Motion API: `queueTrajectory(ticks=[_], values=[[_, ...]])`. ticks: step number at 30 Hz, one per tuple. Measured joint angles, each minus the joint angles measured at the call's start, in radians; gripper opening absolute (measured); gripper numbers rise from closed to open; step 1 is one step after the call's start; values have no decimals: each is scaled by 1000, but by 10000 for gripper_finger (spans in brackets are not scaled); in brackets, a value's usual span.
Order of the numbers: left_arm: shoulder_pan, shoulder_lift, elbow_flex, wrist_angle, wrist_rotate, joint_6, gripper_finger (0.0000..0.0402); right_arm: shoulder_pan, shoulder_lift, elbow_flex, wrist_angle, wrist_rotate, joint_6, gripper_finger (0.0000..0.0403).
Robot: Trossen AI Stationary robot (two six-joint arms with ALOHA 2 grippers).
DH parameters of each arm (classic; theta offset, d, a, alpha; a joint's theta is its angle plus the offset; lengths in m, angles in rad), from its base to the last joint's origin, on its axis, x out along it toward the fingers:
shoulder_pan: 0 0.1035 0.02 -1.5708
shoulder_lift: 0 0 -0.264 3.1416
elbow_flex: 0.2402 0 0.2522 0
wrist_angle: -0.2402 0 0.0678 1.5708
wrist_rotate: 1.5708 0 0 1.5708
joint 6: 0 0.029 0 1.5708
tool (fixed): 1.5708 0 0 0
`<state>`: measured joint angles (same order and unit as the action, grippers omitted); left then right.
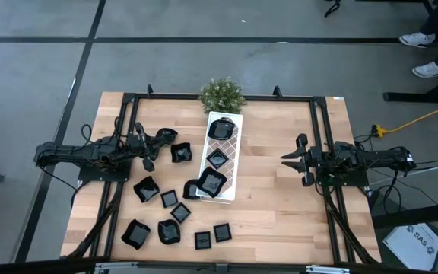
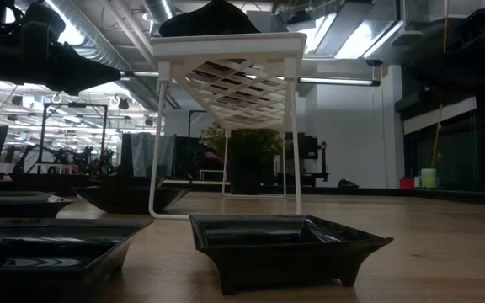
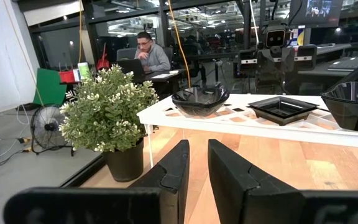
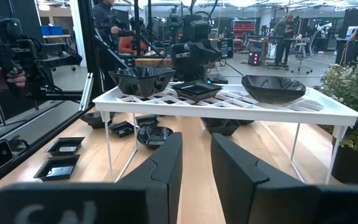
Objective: Pick & Place Mini shaped plates
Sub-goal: Stack the distorted square plate on top of the distorted square plate on the shelf
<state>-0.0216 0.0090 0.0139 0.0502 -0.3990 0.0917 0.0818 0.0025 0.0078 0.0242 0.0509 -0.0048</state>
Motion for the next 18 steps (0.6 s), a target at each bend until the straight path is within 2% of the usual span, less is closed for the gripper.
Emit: queueTrajectory(ticks=[4, 12, 18], values=[[0, 0, -2, 12, 0, -1, 52, 0, 0, 0, 0, 0, -2, 85], [0, 0, -2, 146, 3, 7, 54, 0, 0, 0, 0, 0, 0, 85], [0, 6, -1, 204, 108, -78, 52, 0, 0, 0, 0, 0, 0, 85]])
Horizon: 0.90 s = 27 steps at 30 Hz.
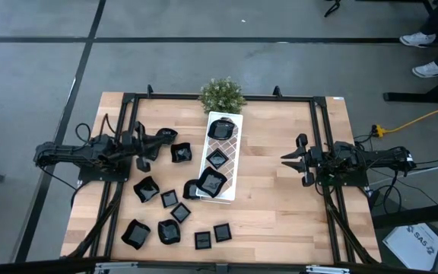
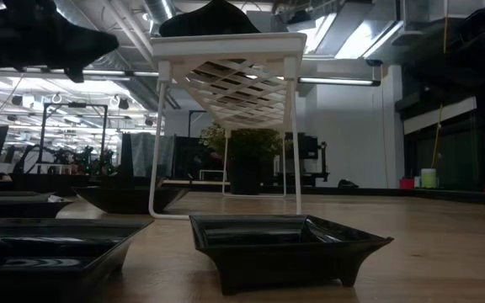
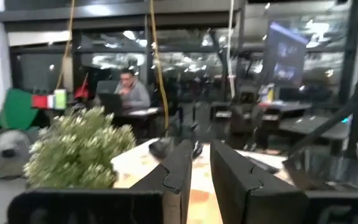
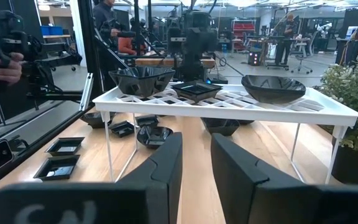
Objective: Pick & Place Mini shaped plates
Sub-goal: Stack the distorted square plate on top of the distorted square plate on the shelf
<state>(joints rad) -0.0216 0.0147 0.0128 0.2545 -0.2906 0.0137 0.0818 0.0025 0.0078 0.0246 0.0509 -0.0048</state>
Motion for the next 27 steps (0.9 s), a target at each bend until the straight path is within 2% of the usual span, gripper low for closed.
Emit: queueTrajectory(ticks=[4, 8, 18, 23, 27], values=[[-14, 25, 1, -5, 51, 29, 51, 0, 0, 0, 0, 0, 0, 85], [-33, 106, 66, -149, 0, -1, 50, 0, 0, 0, 0, 0, 0, 85], [-79, 423, 329, -419, -139, 31, 50, 0, 0, 0, 0, 0, 0, 85], [-112, 552, 454, -600, -74, -70, 49, 0, 0, 0, 0, 0, 0, 85], [-142, 633, 548, -766, 40, -175, 49, 0, 0, 0, 0, 0, 0, 85]])
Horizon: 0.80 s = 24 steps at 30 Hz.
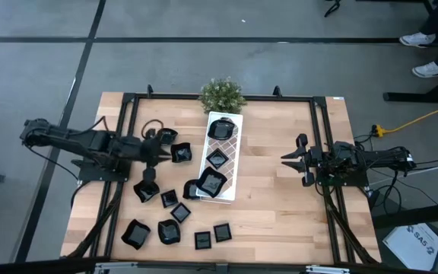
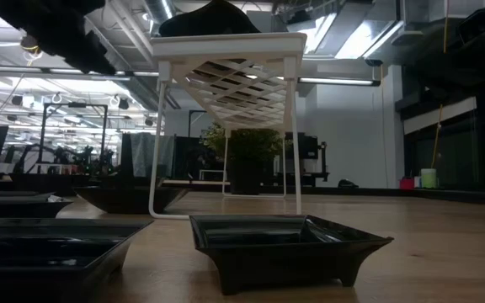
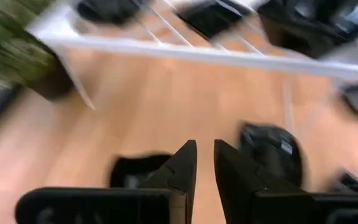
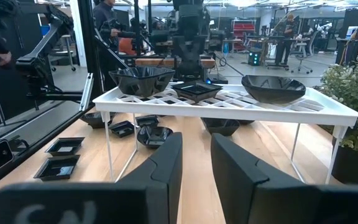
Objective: Pick & Place Mini shaped plates
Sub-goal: Stack the distorted square plate on top of the distorted square plate on the shelf
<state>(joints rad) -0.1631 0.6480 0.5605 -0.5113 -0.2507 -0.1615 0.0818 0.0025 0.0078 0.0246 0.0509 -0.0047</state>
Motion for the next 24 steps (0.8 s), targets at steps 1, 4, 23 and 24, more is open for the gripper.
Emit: queueTrajectory(ticks=[1, 4, 23, 24], values=[[-7, 16, 18, -33, 29, -29, 49, 0, 0, 0, 0, 0, 0, 85], [-25, 52, 53, -110, 95, -131, 49, 0, 0, 0, 0, 0, 0, 85], [-51, 137, 66, -603, 138, -393, 73, 0, 0, 0, 0, 0, 0, 85], [-51, 147, 66, -609, 133, -386, 79, 0, 0, 0, 0, 0, 0, 85]])
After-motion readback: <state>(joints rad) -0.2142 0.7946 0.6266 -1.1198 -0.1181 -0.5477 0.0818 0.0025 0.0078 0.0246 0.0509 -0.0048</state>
